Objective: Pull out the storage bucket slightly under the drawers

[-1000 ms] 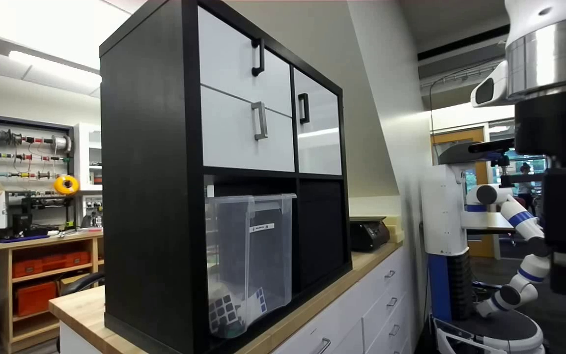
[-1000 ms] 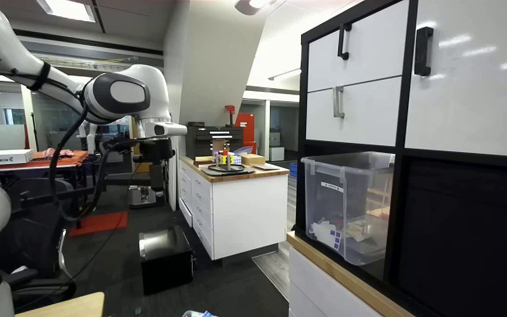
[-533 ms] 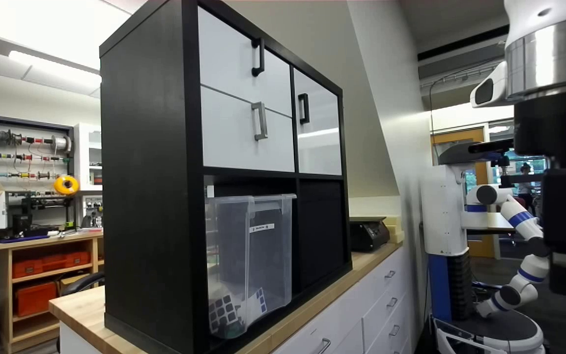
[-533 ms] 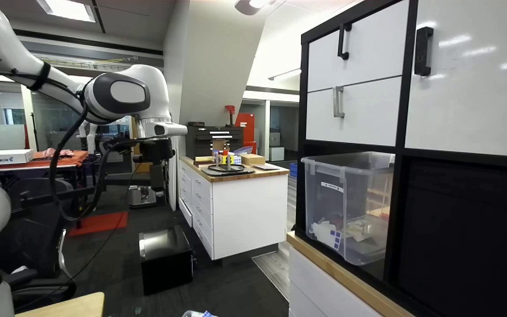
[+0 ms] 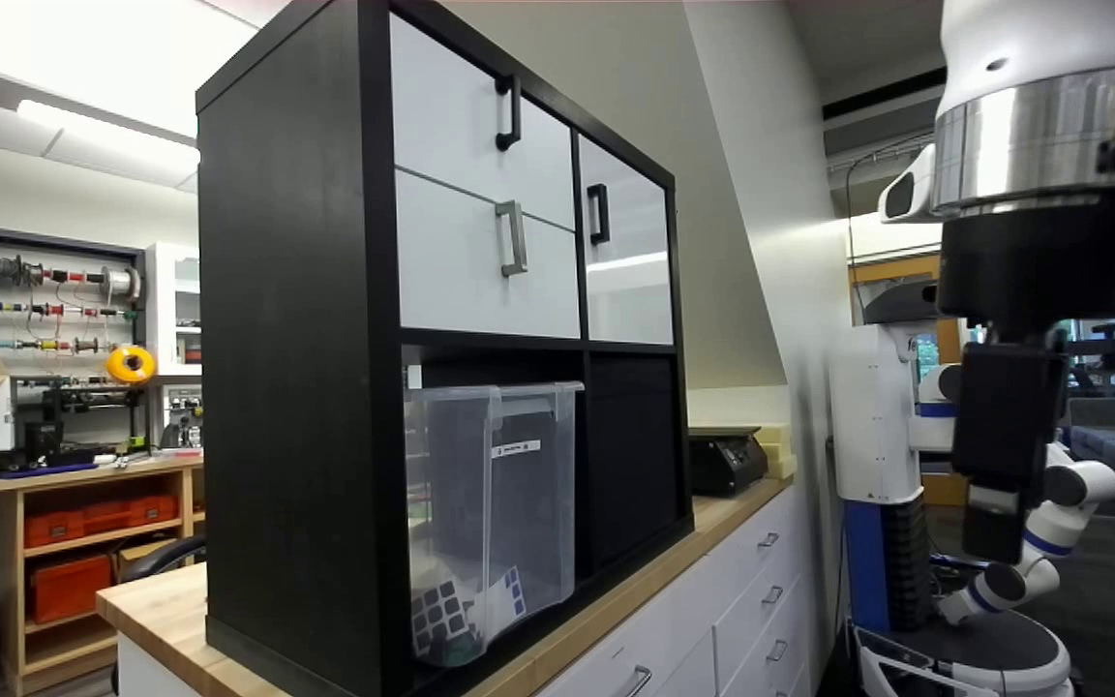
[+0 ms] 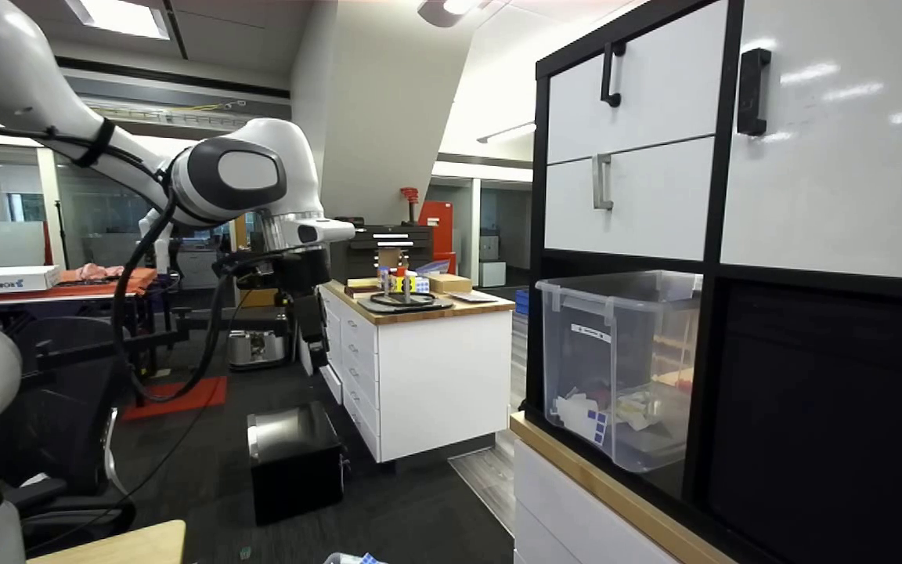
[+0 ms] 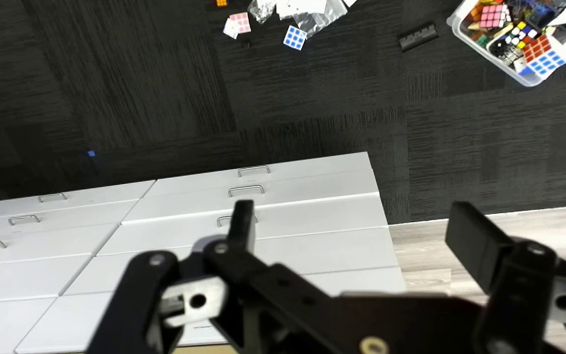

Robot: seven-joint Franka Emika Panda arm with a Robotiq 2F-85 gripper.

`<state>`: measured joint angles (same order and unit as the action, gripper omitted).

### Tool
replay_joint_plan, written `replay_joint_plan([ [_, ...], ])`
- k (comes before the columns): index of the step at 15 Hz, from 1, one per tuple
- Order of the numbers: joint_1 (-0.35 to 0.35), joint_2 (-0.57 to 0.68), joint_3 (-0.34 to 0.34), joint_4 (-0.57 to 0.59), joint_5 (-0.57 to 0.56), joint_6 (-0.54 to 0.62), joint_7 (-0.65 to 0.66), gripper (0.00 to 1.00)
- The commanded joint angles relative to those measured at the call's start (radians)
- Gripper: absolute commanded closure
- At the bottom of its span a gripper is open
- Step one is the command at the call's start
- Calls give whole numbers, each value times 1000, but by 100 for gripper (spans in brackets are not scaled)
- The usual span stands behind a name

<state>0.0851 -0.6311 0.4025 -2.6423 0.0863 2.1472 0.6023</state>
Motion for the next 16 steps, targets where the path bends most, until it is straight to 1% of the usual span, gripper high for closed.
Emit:
replay_joint_plan([
  [1, -38, 116, -34, 43, -68, 100, -17, 0],
  [4, -71, 219, -54, 85, -137, 189, -16, 0],
  [7, -93, 326, -73, 153, -200, 237, -14, 0],
  [11, -93, 454, -109, 266, -277, 257, -13, 0],
  [16, -73, 606, -178, 417, -326, 256, -29, 0],
])
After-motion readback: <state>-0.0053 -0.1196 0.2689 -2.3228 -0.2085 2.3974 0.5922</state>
